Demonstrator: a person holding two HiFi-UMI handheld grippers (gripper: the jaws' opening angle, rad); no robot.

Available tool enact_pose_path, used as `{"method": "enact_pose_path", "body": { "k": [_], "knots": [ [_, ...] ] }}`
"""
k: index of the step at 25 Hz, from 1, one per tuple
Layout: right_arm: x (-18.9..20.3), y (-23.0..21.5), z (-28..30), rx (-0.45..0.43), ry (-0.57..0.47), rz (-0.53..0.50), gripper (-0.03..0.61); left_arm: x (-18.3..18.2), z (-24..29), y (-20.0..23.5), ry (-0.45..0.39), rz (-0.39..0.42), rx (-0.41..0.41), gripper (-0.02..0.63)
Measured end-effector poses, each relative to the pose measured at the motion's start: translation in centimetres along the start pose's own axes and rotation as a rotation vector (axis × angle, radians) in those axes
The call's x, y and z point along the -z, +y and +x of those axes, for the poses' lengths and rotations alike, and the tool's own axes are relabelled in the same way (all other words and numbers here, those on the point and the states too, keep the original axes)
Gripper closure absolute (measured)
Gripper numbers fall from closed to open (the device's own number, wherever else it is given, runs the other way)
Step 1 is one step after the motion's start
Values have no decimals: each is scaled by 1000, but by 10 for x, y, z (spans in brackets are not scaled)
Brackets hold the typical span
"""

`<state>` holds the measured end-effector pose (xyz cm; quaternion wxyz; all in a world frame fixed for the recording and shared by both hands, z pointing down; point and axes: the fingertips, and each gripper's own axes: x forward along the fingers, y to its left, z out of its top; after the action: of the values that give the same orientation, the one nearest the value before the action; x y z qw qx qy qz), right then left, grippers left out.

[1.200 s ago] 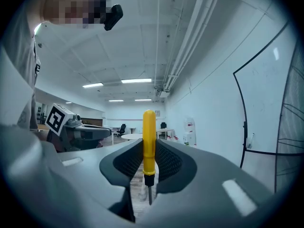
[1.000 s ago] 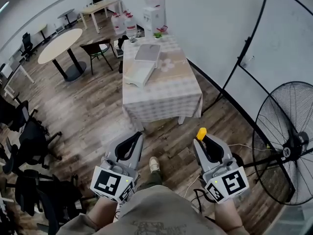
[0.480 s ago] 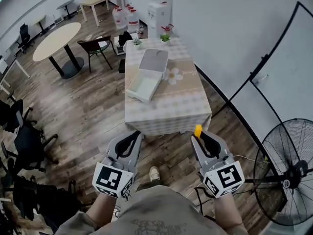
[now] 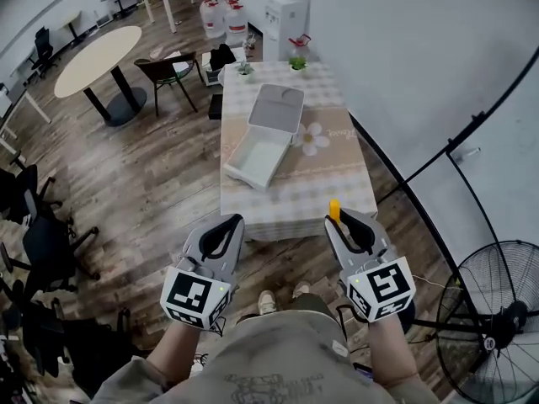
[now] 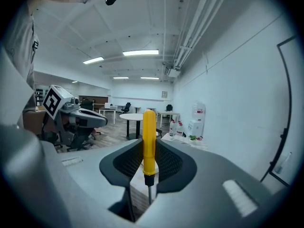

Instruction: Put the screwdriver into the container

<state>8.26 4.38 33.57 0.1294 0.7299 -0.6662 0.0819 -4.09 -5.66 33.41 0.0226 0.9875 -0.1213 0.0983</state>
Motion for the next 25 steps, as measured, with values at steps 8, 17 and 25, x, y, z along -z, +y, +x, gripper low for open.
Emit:
{"method": "enact_pose_path", "body": {
  "k": [8, 17, 25],
  "knots": [
    [13, -31, 53, -45, 39, 5, 474, 12, 39, 28, 42, -8, -38, 614],
    [21, -80, 132, -186, 87, 18, 474, 18, 110, 68, 108, -31, -136, 614],
    [29, -130, 205, -346, 152, -8, 474, 26, 174, 101, 192, -81, -257, 614]
  ]
}}
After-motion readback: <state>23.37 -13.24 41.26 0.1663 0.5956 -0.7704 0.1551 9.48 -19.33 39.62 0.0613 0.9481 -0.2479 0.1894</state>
